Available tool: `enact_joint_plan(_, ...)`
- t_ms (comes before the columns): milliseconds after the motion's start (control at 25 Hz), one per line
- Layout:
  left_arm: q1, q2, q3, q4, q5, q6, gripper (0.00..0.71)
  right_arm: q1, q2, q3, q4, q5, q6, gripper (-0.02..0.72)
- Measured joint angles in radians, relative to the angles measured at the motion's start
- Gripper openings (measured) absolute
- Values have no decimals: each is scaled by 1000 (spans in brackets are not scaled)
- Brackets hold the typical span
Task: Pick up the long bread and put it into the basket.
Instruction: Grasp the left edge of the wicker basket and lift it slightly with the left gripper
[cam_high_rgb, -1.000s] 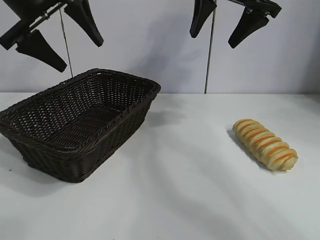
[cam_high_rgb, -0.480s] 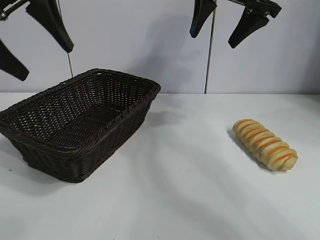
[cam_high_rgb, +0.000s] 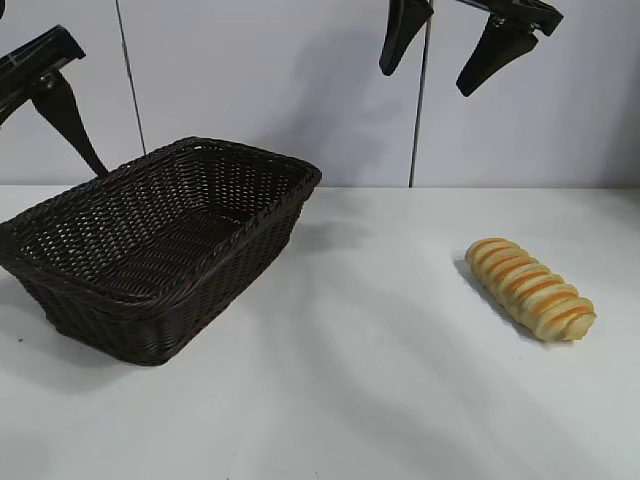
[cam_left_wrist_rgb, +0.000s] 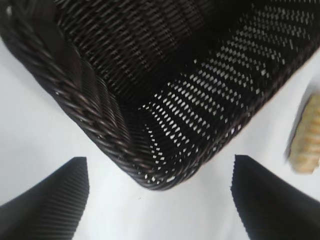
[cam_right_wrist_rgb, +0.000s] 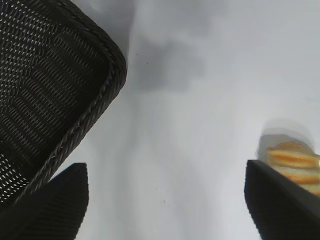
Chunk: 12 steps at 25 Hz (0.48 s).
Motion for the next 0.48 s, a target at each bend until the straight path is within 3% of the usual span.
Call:
enact_joint_plan(200, 0, 0, 0, 65, 2, -107, 571, 0, 0, 0, 0, -1, 0, 612)
enact_joint_plan(480, 0, 0, 57, 68, -11, -120, 571, 0, 0, 0, 0, -1, 0, 612)
